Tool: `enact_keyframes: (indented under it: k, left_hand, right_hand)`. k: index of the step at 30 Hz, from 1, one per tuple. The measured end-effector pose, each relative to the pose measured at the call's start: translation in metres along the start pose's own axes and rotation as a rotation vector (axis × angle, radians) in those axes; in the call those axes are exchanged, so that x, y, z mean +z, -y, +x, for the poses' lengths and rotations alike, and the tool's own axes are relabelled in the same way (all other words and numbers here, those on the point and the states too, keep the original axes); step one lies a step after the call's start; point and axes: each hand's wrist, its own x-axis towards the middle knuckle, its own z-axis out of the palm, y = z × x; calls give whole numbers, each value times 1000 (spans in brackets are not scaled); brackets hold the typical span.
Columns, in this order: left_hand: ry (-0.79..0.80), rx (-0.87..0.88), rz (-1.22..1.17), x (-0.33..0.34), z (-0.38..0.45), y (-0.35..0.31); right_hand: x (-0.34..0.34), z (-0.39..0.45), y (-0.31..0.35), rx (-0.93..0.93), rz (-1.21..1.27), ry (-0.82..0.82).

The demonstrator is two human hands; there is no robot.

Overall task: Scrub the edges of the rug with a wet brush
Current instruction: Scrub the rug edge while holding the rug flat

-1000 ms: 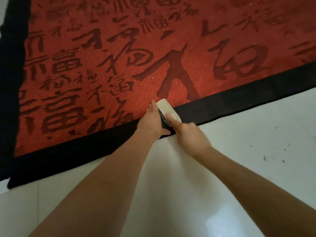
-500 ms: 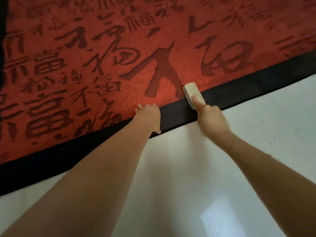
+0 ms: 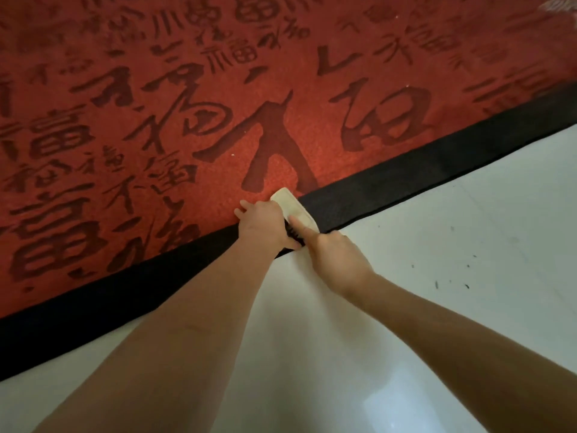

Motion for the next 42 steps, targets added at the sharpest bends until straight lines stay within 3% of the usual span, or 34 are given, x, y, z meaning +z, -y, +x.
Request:
enact_keyframes:
  k: [2,5,7,9,12,15,17,20,23,25,28,30,33,34,36,38,40,42]
  left_hand:
    - [-9,-9,19,1,0,-2]
    - [-28,-4,61,1,-3,-3]
    - [13,-8,53,-1,-3,-7]
    - [62,3,45,-4,0,-12]
    - [64,88,139,-6,4,-16]
    - [103,94,273,-14,4,-26]
    - [148,19,297,-14,14,-39]
    - [162,-84,267,-11,23,-70]
    - [49,130,77,2,31,-109]
    - [21,209,81,7,35,-121]
    - [-6,166,78,7,48,-128]
    - [-51,147,93,5,54,-133]
    - [-127,194,158,0,58,-144]
    - [-124,281,169,0,60,-146]
    - [-89,449,233,-1,57,-147]
    - [-65,461,286,-2,59,-147]
    - [-68,457,310,-4,56,-149]
    - [-66,472,326,-6,54,-151]
  right_hand:
    - [-13,4,-24,-69,-84,-16]
    - [-39,18,-60,227,-38,-112]
    - [-31,19,-41,310,96,-199]
    - [-15,14,-13,208,148,-148]
    - [-13,11,-25,-7,-35,-88]
    - [-46,28,-82,241,-68,-173]
    - [-52,31,-86,401,0,-229]
    - [-29,25,-53,297,85,-179]
    - [-32,18,-70,122,4,-137]
    - [-57,21,-114,232,-72,-176]
    - [-81,21,-153,558,56,-319]
    - [-75,21,-138,472,123,-294]
    - [-61,20,-130,173,-8,-172]
    - [-65,19,-141,158,-61,-177]
    - [-81,26,-173,317,-109,-229]
    - [-86,35,-172,490,28,-313]
    - [-76,41,-142,474,117,-335]
    - [-60,38,-127,328,51,-291]
